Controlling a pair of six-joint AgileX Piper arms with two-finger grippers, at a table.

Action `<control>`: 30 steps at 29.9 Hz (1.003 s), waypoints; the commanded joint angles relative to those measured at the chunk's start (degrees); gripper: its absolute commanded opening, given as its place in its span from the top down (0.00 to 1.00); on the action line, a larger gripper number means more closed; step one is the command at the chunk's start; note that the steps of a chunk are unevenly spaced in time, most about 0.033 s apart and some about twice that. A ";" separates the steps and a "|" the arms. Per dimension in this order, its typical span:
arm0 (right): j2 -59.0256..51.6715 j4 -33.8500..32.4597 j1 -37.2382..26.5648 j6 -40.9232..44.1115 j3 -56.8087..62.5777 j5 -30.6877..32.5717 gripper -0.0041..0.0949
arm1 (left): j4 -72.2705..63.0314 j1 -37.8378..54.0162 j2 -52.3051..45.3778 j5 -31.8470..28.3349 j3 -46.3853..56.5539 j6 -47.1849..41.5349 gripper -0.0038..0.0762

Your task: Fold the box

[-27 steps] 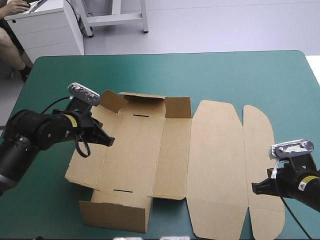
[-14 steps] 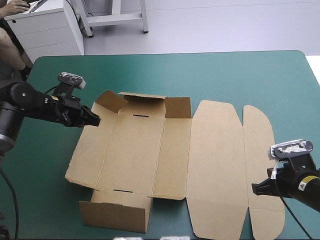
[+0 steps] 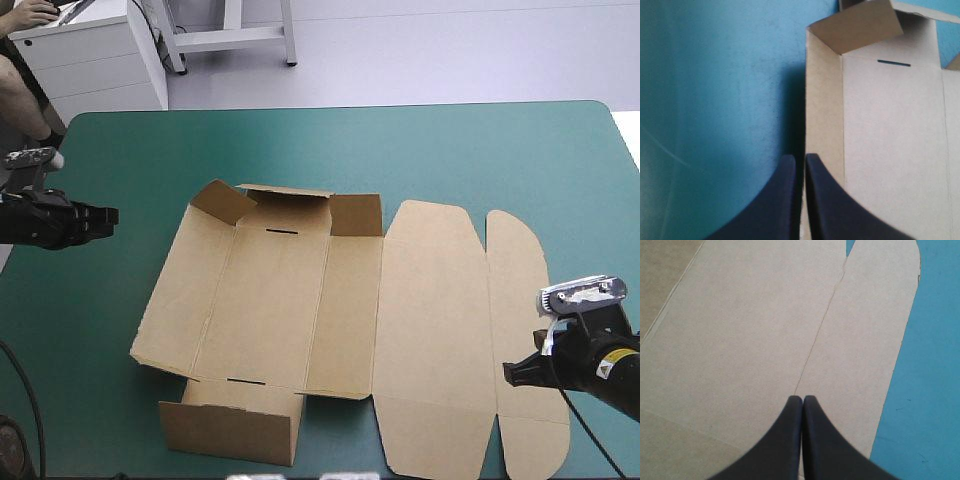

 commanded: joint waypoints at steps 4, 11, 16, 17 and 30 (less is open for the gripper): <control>0.02 0.37 -0.27 -0.76 -1.38 -3.07 0.98 | -2.90 2.18 -0.75 3.31 0.86 -3.37 0.60; 0.02 0.48 -0.27 -0.76 -1.38 -3.07 0.98 | -3.11 2.18 -0.75 3.11 8.06 -2.06 0.28; 0.02 0.48 -0.27 -0.76 -1.38 -2.59 0.98 | -7.67 2.18 -0.67 2.86 15.93 3.46 0.28; 0.02 0.60 -0.27 -0.76 -1.38 -2.51 0.98 | -8.41 2.18 -0.67 2.86 17.07 4.46 0.28; 0.02 0.94 -0.27 -0.76 -1.38 -2.25 0.98 | -10.89 0.37 -0.53 0.51 24.73 10.22 0.28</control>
